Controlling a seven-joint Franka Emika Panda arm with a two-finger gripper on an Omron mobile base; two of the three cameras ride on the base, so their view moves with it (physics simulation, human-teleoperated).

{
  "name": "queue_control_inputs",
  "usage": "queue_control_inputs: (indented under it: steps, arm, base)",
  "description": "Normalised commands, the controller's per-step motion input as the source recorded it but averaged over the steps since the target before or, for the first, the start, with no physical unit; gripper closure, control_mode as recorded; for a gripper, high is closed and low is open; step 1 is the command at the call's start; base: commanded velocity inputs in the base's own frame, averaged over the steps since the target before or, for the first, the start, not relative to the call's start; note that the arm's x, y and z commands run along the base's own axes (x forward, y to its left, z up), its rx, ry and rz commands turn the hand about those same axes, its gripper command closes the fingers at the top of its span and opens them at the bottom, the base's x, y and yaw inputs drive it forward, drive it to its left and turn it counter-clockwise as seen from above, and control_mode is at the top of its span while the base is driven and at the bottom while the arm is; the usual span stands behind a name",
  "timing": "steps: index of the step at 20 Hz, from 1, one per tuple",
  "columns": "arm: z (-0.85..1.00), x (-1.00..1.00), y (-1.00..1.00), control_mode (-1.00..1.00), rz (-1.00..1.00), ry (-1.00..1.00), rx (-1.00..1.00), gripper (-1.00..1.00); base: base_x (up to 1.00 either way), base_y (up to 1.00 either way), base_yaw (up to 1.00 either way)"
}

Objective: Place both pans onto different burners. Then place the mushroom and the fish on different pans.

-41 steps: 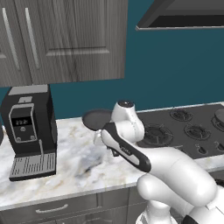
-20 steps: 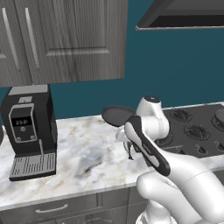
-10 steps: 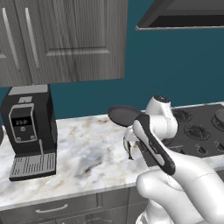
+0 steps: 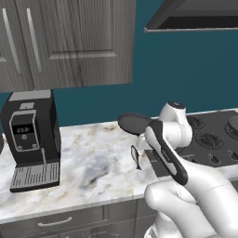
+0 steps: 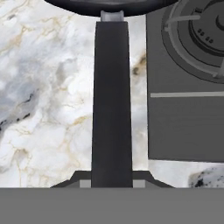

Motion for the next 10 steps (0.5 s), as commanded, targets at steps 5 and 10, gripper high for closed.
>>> queue_control_inputs:
  steps: [5, 10]
  arm:
    - [0.00, 0.00, -0.14, -1.00, 0.00, 0.00, 0.00, 1.00]
    - [0.00, 0.00, -0.13, -1.00, 0.00, 0.00, 0.00, 1.00]
  base:
    - [0.00, 0.00, 0.00]
    - [0.00, 0.00, 0.00]
